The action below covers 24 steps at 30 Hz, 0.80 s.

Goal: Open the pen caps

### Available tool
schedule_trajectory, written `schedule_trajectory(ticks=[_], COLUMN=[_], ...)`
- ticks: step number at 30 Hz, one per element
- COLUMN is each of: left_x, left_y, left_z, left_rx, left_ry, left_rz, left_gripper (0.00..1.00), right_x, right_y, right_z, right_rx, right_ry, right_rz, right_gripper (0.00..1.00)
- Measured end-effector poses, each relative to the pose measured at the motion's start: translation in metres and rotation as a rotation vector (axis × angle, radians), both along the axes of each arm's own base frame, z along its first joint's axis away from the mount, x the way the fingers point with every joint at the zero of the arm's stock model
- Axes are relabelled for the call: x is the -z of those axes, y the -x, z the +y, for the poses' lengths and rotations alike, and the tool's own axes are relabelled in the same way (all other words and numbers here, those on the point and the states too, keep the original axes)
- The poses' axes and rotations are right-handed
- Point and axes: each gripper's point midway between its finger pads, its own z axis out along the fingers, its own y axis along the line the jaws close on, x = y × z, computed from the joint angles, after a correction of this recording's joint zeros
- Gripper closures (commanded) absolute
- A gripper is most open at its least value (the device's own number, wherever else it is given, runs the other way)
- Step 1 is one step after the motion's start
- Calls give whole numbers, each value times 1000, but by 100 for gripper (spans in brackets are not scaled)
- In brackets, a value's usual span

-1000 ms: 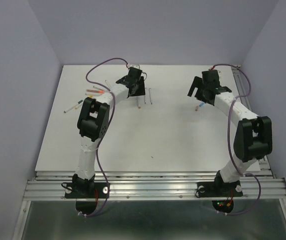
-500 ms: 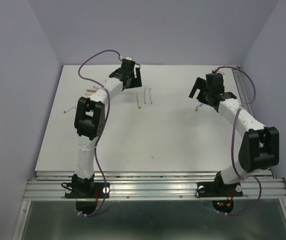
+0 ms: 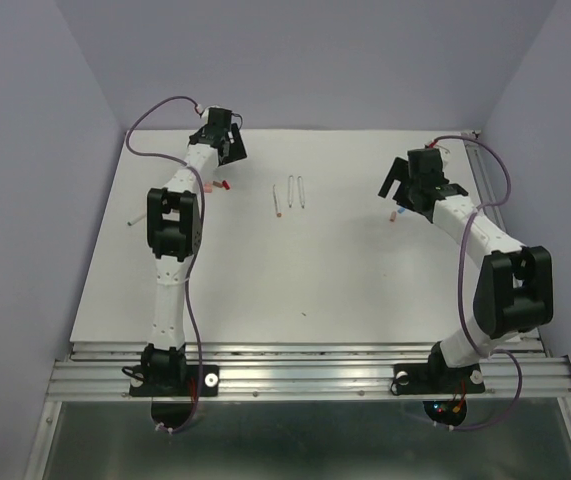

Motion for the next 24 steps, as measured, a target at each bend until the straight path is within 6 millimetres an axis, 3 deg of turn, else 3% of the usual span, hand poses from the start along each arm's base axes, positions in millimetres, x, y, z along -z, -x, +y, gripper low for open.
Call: schedule_trajectory(ticks=[5, 8, 20, 24], left_x=[22, 30, 44, 44], left_y=[-2, -4, -6, -6], left_z=[10, 11, 17, 18], left_rx=[-11, -6, -22, -34], left_ry=[-11, -20, -62, -67], left_rz=[37, 47, 61, 62], left_gripper=[2, 8, 66, 92], right_x=[12, 14, 14, 14], right_y=[0, 0, 0, 0], right_z=[0, 0, 0, 1], right_rx=[1, 2, 2, 2], right_ry=[6, 7, 6, 0], right_rz=[29, 36, 36, 35], right_gripper=[0, 0, 0, 0])
